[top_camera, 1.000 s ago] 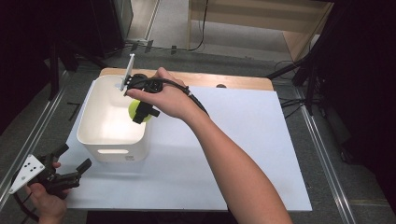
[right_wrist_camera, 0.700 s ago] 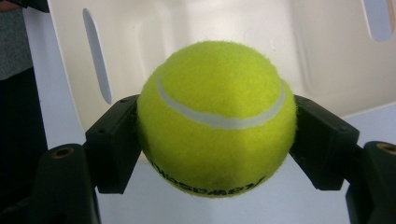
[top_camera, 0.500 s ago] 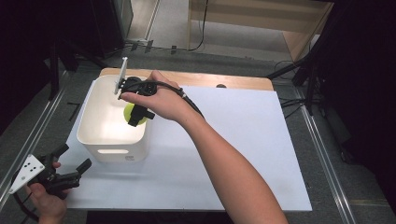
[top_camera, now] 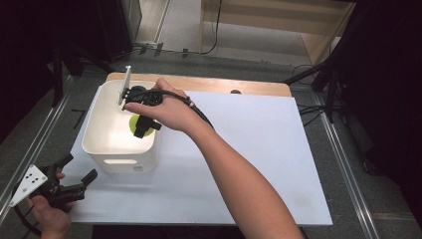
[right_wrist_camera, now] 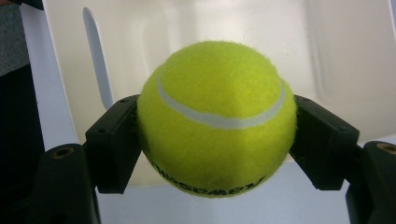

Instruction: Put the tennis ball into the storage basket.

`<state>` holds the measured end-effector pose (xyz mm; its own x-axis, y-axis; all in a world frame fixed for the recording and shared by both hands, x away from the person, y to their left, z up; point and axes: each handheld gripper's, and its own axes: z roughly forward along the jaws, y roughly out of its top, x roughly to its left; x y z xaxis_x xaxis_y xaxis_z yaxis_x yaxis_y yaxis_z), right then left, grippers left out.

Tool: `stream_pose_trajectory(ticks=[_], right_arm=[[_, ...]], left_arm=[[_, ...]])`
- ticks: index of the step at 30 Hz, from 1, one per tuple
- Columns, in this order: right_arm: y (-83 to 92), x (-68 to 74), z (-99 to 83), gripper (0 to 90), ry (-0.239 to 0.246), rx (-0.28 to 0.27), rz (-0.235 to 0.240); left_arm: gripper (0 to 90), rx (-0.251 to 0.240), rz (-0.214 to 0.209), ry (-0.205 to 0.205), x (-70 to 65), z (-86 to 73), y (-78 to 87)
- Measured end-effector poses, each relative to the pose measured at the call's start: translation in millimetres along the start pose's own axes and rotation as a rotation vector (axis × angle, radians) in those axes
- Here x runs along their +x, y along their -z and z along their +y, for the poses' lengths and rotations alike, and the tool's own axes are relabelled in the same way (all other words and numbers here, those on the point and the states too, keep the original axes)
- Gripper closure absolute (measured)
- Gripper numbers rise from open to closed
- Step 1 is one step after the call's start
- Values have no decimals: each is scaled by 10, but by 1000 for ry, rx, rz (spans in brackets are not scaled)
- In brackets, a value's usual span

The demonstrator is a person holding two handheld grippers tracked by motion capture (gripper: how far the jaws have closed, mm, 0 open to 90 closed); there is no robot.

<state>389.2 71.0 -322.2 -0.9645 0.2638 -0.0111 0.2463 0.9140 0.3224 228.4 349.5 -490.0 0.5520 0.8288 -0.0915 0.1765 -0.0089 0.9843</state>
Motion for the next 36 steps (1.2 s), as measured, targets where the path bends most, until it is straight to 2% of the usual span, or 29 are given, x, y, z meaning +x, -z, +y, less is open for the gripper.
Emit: stream_pose_trajectory(ticks=[8, 17, 36], right_arm=[[-91, 5, 12, 231, 15, 7, 4], [-212, 10, -9, 231, 1, 33, 3], [-342, 59, 12, 230, 35, 47, -4]], left_arm=[[0, -2, -1, 1, 0, -1, -1], [0, -1, -1, 0, 0, 0, -2], [0, -3, -1, 1, 2, -1, -1]])
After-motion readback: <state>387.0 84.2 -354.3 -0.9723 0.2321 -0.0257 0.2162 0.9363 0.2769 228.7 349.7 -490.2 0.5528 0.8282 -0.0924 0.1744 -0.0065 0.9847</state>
